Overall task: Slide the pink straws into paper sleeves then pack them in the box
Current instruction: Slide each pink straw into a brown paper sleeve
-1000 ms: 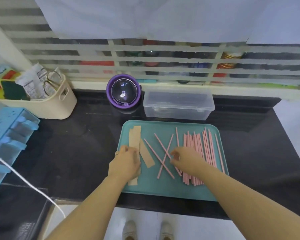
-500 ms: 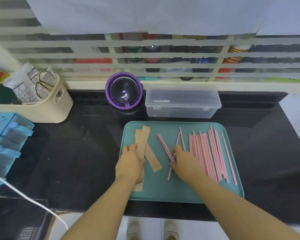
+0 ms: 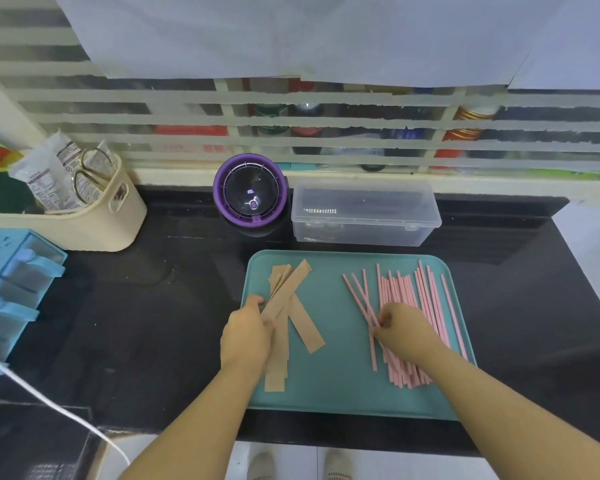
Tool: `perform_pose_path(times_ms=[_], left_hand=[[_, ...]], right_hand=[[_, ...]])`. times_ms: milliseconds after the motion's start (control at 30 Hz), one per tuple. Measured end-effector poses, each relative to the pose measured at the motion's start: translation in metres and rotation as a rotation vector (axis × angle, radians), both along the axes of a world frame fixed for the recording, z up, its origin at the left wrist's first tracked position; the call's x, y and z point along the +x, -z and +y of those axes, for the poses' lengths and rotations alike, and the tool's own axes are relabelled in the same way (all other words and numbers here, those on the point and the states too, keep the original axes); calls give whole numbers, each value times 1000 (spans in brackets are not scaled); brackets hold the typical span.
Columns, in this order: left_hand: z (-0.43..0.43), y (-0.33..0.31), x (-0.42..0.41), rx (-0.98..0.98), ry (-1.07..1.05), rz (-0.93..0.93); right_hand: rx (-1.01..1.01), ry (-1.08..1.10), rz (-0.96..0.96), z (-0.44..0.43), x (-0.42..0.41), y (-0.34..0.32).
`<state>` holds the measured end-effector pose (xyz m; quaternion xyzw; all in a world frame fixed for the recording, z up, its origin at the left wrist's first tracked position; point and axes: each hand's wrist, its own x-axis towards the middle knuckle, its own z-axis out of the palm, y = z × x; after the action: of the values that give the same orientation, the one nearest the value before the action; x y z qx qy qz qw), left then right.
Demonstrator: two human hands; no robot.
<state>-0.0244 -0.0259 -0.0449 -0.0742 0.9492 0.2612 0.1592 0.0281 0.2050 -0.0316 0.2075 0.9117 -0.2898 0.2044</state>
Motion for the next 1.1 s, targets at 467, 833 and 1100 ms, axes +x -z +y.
perform_pose_path(times_ms=[467, 833, 1100], left_hand=[[-8, -16, -19, -125, 237, 66], [-15, -80, -39, 45, 509, 387], [-9, -123, -47, 16, 800, 891]], right_hand=[[-589, 449, 150, -14, -31, -35], [-1009, 354, 92, -27, -53, -88], [-920, 225, 132, -6, -61, -138]])
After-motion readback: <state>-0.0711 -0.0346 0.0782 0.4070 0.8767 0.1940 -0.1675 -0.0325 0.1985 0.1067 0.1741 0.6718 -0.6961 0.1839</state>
